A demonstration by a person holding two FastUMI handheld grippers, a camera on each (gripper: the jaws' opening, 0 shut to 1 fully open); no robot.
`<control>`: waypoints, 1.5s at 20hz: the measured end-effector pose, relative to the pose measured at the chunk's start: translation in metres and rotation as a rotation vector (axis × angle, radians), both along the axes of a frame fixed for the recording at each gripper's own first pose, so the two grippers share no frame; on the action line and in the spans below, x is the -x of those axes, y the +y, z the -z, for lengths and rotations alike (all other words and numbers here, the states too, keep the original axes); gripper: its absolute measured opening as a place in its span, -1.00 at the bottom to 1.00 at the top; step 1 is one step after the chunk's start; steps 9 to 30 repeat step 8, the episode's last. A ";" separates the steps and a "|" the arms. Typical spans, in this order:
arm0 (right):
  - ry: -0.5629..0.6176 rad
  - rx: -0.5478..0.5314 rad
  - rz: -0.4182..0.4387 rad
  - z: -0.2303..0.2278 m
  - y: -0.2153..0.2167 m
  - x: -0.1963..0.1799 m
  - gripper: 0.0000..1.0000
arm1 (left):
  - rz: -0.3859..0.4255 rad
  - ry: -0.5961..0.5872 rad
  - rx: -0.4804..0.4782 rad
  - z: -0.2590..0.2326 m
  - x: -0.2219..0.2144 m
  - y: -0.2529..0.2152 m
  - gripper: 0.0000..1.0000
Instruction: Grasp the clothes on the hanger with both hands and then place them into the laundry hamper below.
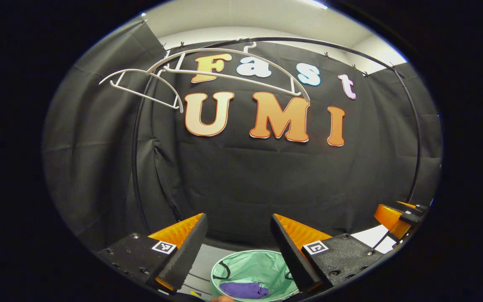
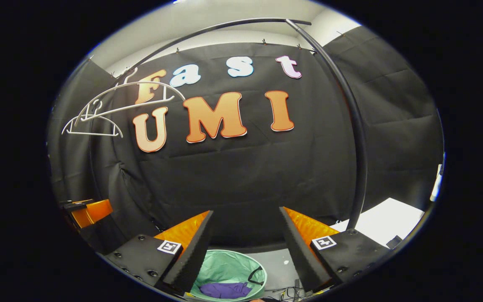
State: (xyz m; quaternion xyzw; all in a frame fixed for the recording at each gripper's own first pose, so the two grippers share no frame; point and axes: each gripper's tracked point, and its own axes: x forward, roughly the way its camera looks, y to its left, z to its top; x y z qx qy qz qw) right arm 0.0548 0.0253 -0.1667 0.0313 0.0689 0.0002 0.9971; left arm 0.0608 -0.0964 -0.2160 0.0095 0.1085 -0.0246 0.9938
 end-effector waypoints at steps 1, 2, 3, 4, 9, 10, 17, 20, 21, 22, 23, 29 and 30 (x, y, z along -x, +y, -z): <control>-0.001 -0.002 -0.003 0.000 0.001 -0.004 0.95 | 0.002 0.001 0.003 0.000 0.000 0.000 0.96; -0.002 -0.003 -0.004 0.000 0.000 -0.005 0.95 | 0.002 0.003 0.008 0.000 0.001 0.000 0.84; 0.000 -0.003 -0.005 0.001 0.001 -0.004 0.95 | 0.002 0.005 0.009 0.000 0.002 0.001 0.84; 0.002 -0.003 -0.005 0.003 0.001 -0.003 0.95 | 0.001 0.008 0.008 0.001 0.003 0.002 0.84; 0.002 0.000 -0.004 0.003 -0.001 -0.003 0.95 | 0.000 0.010 0.009 0.000 0.006 0.003 0.90; 0.002 0.000 -0.004 0.003 -0.001 -0.003 0.95 | 0.000 0.010 0.009 0.000 0.006 0.003 0.90; 0.002 0.000 -0.004 0.003 -0.001 -0.003 0.95 | 0.000 0.010 0.009 0.000 0.006 0.003 0.90; 0.002 0.000 -0.004 0.003 -0.001 -0.003 0.95 | 0.000 0.010 0.009 0.000 0.006 0.003 0.90; 0.002 0.000 -0.004 0.003 -0.001 -0.003 0.95 | 0.000 0.010 0.009 0.000 0.006 0.003 0.90; 0.002 0.000 -0.004 0.003 -0.001 -0.003 0.95 | 0.000 0.010 0.009 0.000 0.006 0.003 0.90; 0.002 0.000 -0.004 0.003 -0.001 -0.003 0.95 | 0.000 0.010 0.009 0.000 0.006 0.003 0.90; 0.002 0.000 -0.004 0.003 -0.001 -0.003 0.95 | 0.000 0.010 0.009 0.000 0.006 0.003 0.90; 0.002 0.000 -0.004 0.003 -0.001 -0.003 0.95 | 0.000 0.010 0.009 0.000 0.006 0.003 0.90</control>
